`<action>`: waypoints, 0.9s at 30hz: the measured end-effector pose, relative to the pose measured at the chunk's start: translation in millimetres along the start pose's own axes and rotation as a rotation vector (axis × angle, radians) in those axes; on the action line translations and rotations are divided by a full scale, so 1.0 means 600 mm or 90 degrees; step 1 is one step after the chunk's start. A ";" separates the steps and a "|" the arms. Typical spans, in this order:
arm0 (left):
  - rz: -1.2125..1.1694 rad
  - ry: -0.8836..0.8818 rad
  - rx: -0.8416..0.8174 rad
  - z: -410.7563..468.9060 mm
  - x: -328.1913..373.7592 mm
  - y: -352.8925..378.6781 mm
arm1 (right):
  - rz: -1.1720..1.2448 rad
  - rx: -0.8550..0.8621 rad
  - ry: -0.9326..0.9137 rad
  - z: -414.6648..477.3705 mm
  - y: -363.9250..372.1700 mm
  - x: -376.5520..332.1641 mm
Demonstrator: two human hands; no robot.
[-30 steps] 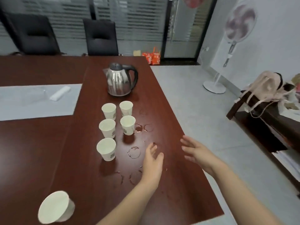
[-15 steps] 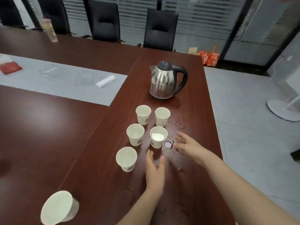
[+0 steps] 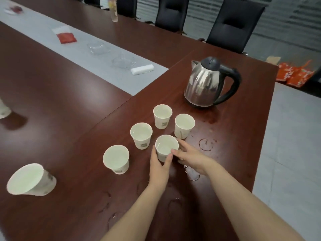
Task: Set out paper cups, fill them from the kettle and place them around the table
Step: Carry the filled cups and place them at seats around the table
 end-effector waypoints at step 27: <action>-0.021 0.099 0.035 -0.054 0.023 -0.015 | 0.060 -0.205 -0.039 -0.023 0.043 0.012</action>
Point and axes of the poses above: each hand's wrist, its own z-axis towards the middle knuckle, its own y-axis out of the palm, x = y × z, the point moved 8 cm from there along z, towards the middle knuckle, and after that the axes turned 5 degrees about x, right-handed, at the moved point
